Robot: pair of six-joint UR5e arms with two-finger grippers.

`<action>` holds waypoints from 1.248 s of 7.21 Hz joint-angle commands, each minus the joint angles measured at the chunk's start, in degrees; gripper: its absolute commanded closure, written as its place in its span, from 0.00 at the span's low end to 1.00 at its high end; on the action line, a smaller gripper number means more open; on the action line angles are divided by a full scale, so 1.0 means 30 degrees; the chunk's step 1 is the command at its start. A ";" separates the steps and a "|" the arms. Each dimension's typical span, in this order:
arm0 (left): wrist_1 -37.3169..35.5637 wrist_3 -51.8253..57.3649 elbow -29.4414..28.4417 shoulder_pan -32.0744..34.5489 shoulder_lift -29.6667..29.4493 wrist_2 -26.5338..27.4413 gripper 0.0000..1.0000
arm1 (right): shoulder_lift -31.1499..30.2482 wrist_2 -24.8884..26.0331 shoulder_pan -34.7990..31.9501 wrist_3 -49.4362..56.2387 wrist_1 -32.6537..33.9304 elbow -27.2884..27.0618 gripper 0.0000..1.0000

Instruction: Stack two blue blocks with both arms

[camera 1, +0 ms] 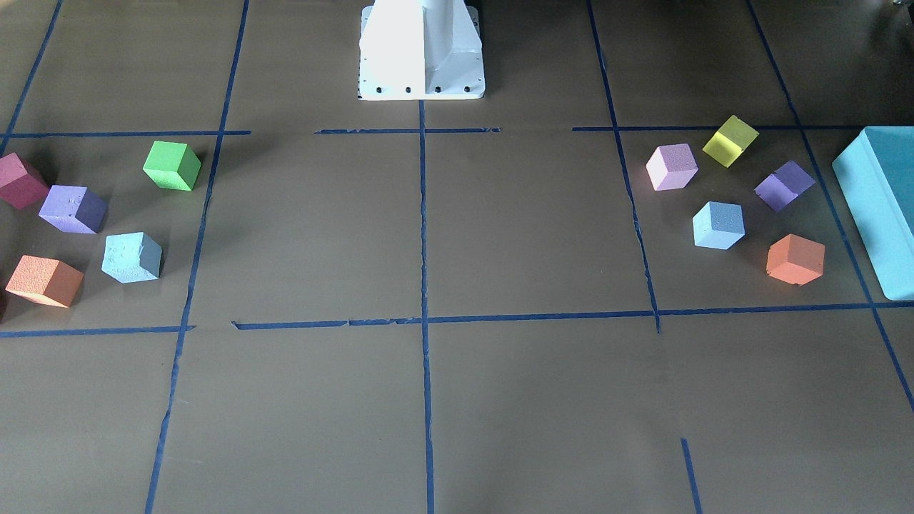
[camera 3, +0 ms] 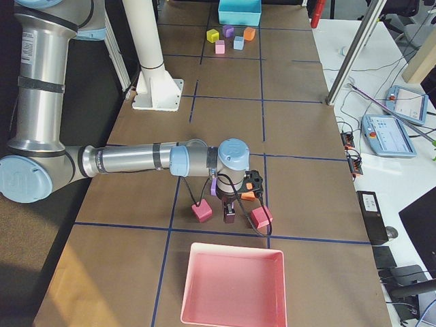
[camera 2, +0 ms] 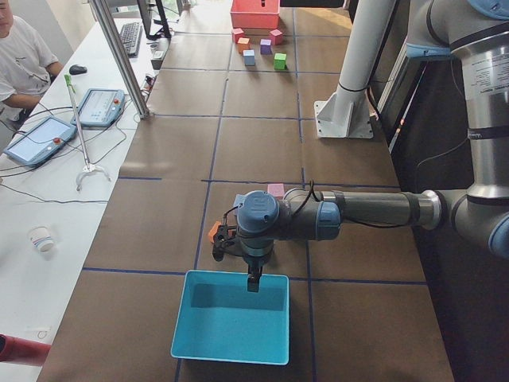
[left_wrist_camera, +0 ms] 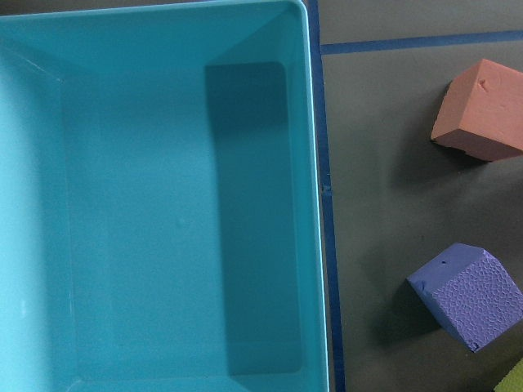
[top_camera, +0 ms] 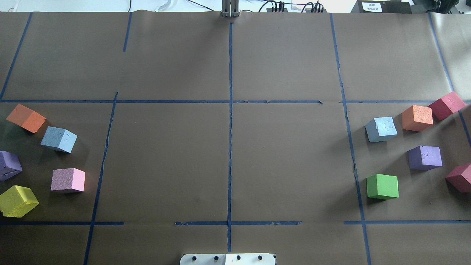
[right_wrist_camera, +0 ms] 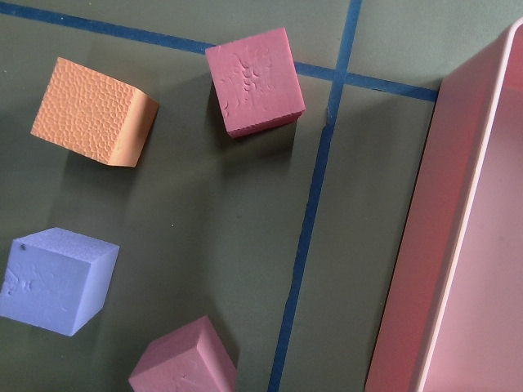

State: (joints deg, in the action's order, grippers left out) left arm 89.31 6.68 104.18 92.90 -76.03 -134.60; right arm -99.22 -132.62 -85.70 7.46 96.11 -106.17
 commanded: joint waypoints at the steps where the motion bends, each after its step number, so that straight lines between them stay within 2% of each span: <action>1: 0.0083 0.0000 0.0019 0.0000 0.0000 0.0014 0.00 | 0.0260 -0.0031 0.0002 0.0002 -0.0015 -0.0116 0.00; 2: 0.0026 0.0000 -0.0097 0.0000 -0.0029 0.0014 0.00 | 0.0319 -0.0031 0.0553 -0.0114 0.0014 -0.1336 0.00; 3: -0.0003 0.0000 -0.0127 0.0000 0.0000 0.0014 0.00 | 0.0639 -0.0118 0.1748 -0.0376 -0.0073 -0.1638 0.00; 4: 0.0054 0.0000 -0.0331 0.0000 0.0000 0.0014 0.00 | 0.2846 -0.0612 0.3761 -0.2438 -0.0770 -0.0887 0.00; 6: 0.0113 0.0000 -0.0449 -0.0059 0.0000 0.0014 0.00 | 0.5291 0.0430 0.7223 -0.8669 -0.2000 -0.0297 0.00; 8: 0.0085 0.0000 -0.0450 -0.0059 0.0029 0.0014 0.00 | 0.5359 0.2041 0.9103 -1.3248 -0.6698 0.1161 0.00; 9: 0.0084 0.0000 -0.0450 -0.0059 0.0059 0.0014 0.00 | 0.5359 0.2977 0.9839 -1.4139 -0.8580 0.2187 0.00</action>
State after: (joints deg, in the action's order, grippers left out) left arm 89.58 6.70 102.86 92.73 -75.93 -134.56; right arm -83.36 -127.00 -59.41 -29.50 77.97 -103.13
